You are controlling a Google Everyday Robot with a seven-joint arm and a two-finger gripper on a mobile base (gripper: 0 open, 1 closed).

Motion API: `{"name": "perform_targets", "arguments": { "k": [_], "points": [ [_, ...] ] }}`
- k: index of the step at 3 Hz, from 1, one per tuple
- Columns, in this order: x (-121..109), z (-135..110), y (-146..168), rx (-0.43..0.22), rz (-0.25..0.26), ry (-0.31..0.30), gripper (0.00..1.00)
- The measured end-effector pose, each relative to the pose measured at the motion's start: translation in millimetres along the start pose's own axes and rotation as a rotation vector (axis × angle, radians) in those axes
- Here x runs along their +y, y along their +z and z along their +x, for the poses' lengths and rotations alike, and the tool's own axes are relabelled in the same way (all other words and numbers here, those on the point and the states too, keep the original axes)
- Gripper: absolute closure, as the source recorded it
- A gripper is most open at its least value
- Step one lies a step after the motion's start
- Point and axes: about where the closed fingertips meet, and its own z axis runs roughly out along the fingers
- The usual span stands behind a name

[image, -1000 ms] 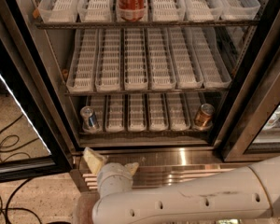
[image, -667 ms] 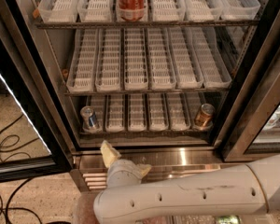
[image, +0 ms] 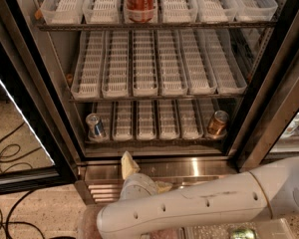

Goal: Pick orange can from bottom shelf of fridge

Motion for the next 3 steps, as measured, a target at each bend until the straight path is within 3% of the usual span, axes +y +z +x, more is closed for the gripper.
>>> {"name": "perform_targets", "arguments": {
  "k": [1, 3],
  "points": [
    [2, 4, 14, 0.000, 0.057, 0.048, 0.00],
    [5, 41, 81, 0.010, 0.298, 0.348, 0.00]
  ]
}}
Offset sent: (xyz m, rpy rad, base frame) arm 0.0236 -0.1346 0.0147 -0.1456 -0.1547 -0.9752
